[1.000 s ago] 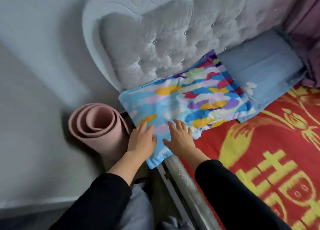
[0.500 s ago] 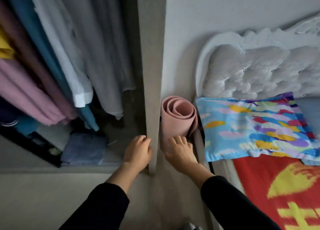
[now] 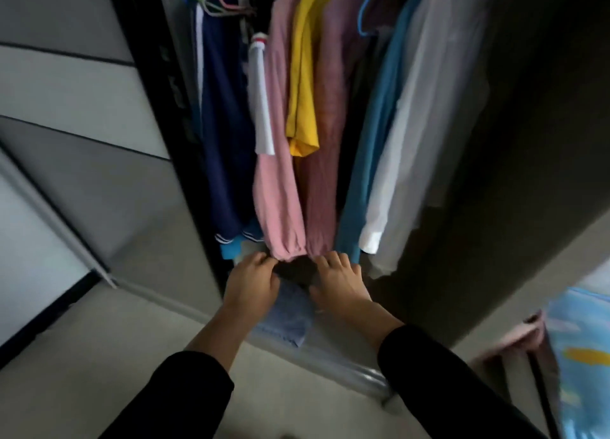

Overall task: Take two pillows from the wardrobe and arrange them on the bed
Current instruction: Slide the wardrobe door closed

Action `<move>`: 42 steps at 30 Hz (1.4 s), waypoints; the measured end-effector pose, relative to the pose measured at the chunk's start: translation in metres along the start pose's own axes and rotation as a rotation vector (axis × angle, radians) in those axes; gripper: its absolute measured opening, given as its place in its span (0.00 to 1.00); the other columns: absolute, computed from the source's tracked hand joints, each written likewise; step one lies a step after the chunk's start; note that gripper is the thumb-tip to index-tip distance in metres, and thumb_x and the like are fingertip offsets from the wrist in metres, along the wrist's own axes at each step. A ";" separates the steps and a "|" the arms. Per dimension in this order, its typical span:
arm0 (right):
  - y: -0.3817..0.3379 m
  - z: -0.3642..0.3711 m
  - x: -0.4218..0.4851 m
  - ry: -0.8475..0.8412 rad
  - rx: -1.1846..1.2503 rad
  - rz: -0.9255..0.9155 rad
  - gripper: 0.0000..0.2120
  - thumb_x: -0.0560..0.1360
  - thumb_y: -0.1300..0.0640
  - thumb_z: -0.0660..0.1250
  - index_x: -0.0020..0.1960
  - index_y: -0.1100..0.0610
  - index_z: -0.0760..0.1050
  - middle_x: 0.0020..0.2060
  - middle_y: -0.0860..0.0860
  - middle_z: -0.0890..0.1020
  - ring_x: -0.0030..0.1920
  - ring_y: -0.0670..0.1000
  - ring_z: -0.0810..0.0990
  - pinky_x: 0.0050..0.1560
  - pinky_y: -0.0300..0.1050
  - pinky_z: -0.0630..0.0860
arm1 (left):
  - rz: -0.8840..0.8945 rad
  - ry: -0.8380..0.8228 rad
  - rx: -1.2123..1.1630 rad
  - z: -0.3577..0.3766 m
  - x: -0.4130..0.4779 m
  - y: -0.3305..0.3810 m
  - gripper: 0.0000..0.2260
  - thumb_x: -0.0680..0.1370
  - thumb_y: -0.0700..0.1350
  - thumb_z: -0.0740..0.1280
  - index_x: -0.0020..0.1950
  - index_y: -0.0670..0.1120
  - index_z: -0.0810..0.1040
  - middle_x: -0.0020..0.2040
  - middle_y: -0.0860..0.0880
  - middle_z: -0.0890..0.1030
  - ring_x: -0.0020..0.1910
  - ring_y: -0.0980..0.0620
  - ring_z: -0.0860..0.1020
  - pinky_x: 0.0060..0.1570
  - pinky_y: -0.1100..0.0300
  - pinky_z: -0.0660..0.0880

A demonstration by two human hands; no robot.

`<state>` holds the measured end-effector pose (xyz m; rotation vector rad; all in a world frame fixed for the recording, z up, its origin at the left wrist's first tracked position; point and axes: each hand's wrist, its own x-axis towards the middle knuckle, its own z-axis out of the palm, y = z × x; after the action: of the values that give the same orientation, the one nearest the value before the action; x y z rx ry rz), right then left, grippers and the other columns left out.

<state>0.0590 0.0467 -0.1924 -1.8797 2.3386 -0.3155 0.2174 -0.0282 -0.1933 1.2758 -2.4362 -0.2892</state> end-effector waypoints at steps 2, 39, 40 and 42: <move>-0.028 -0.005 0.042 0.031 -0.021 -0.088 0.22 0.72 0.51 0.63 0.64 0.56 0.65 0.63 0.55 0.68 0.64 0.57 0.64 0.60 0.56 0.65 | -0.036 0.051 0.022 -0.017 0.026 -0.032 0.11 0.72 0.40 0.64 0.53 0.41 0.79 0.52 0.40 0.80 0.54 0.40 0.77 0.51 0.49 0.75; -0.279 -0.131 0.340 0.727 -0.973 -0.386 0.30 0.74 0.49 0.58 0.74 0.54 0.57 0.75 0.51 0.60 0.75 0.51 0.55 0.72 0.57 0.55 | 0.323 0.444 0.109 -0.129 0.266 -0.302 0.51 0.59 0.62 0.75 0.74 0.45 0.56 0.72 0.32 0.59 0.71 0.35 0.60 0.65 0.40 0.61; -0.277 -0.129 0.341 0.741 -0.969 -0.390 0.30 0.75 0.50 0.57 0.75 0.54 0.56 0.75 0.51 0.59 0.75 0.51 0.55 0.73 0.57 0.55 | 0.333 0.452 0.119 -0.126 0.268 -0.303 0.51 0.59 0.62 0.76 0.74 0.45 0.56 0.72 0.31 0.60 0.70 0.34 0.61 0.65 0.40 0.61; -0.274 -0.125 0.342 0.772 -0.945 -0.404 0.28 0.76 0.51 0.55 0.75 0.54 0.55 0.75 0.51 0.58 0.75 0.51 0.55 0.73 0.57 0.55 | 0.343 0.472 0.130 -0.123 0.270 -0.304 0.52 0.59 0.62 0.75 0.74 0.44 0.55 0.71 0.30 0.61 0.70 0.33 0.61 0.65 0.39 0.61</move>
<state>0.2159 -0.3329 0.0060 -3.1493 2.8377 0.1077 0.3557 -0.4238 -0.1245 0.8287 -2.2259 0.2412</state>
